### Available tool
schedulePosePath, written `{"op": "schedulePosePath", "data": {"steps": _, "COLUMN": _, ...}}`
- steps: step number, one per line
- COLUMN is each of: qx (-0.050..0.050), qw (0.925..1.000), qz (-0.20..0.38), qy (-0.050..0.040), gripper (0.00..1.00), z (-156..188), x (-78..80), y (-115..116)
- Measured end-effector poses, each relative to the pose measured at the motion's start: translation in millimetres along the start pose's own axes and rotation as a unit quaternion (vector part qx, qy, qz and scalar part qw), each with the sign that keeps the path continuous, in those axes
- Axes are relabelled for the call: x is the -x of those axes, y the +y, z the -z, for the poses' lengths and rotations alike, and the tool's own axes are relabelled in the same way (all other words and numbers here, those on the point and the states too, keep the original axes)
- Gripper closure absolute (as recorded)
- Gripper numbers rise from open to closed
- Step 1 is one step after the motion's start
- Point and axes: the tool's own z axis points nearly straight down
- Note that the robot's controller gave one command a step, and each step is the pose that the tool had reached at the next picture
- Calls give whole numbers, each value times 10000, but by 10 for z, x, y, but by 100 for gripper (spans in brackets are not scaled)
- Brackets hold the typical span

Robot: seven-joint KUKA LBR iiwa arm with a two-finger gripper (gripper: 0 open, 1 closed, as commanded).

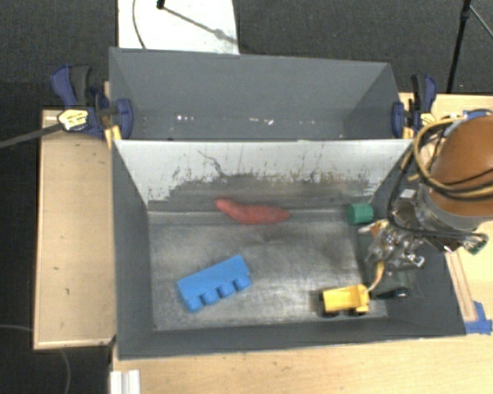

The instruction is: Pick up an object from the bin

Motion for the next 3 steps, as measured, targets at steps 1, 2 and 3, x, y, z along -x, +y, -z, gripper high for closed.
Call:
{"op": "schedulePosePath", "data": {"steps": 1, "qx": -50, "qw": 9700, "qz": 2429, "qy": -129, "gripper": 100, "z": -654, "x": -239, "y": 141}}
{"op": "schedulePosePath", "data": {"steps": 2, "qx": 23, "qw": 9681, "qz": 2503, "qy": -114, "gripper": 100, "z": -769, "x": -294, "y": 200}}
{"op": "schedulePosePath", "data": {"steps": 3, "qx": 54, "qw": 9688, "qz": 2478, "qy": 17, "gripper": 100, "z": 508, "x": 80, "y": 93}}
